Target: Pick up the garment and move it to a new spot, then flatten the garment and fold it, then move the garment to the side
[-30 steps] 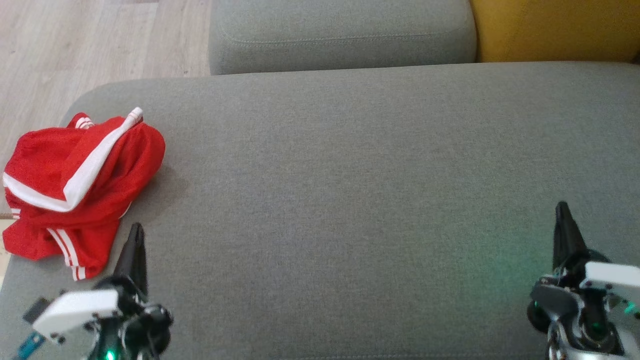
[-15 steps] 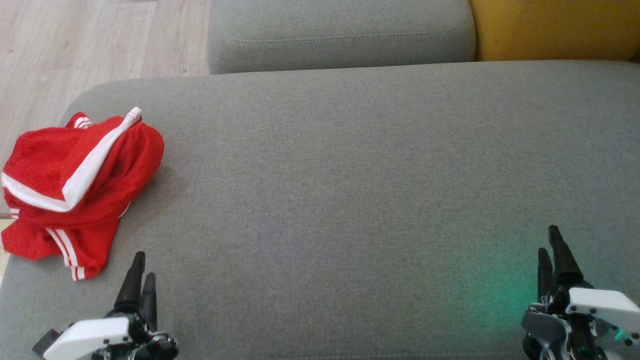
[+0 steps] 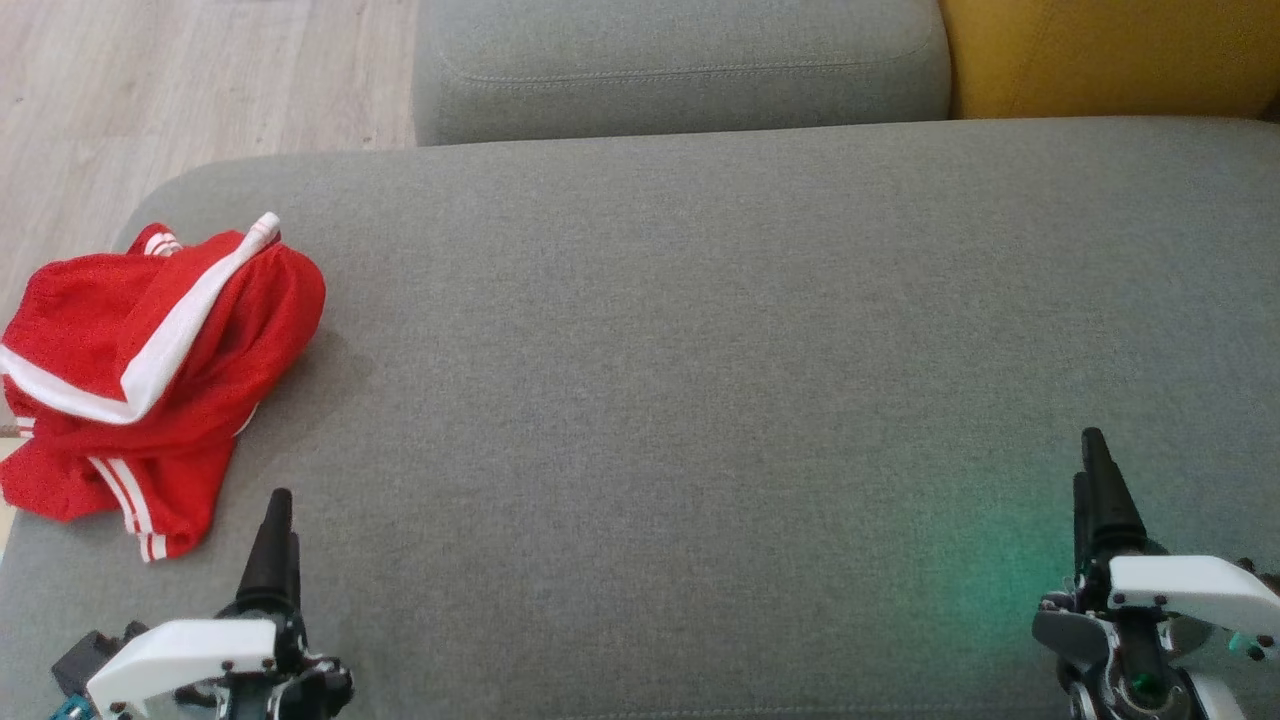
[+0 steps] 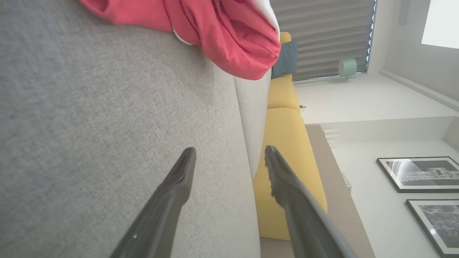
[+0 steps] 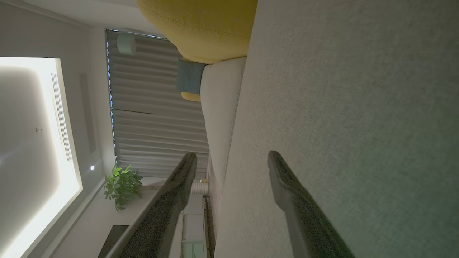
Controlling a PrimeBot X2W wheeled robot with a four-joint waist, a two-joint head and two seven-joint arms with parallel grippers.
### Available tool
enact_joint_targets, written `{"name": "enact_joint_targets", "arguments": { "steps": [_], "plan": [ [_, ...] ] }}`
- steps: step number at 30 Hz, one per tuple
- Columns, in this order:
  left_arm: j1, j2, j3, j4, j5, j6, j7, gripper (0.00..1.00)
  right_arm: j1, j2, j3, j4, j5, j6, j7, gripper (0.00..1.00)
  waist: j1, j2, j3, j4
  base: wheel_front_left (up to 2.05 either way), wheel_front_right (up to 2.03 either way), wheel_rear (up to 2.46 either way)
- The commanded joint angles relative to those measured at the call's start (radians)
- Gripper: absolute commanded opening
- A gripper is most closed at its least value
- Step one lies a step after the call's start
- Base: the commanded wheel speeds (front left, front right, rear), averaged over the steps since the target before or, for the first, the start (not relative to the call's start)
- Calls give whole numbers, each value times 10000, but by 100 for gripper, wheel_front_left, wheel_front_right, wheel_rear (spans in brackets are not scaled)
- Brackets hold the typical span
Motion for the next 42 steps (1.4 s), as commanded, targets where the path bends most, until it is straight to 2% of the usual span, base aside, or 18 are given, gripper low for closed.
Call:
{"name": "enact_joint_targets", "arguments": {
  "steps": [1, 22, 42],
  "plan": [
    [-508, 91, 62, -349, 285, -31, -109, 100, -565, -230, 103, -347, -264, -2, -115, 100, 0, -1, -1, -4, 0, 0, 0],
    [-734, 141, -240, -443, 3441, 425, -723, 100, -903, -359, 783, -168, -3203, -4, -740, 100, 0, -1, 48, -29, 0, 0, 0],
    [-975, 189, -411, -866, 6340, 915, -1307, 100, -1224, -345, 942, -319, -5927, -5, -1334, 100, 0, -1, 140, -56, 0, 0, 0]
  ]
}}
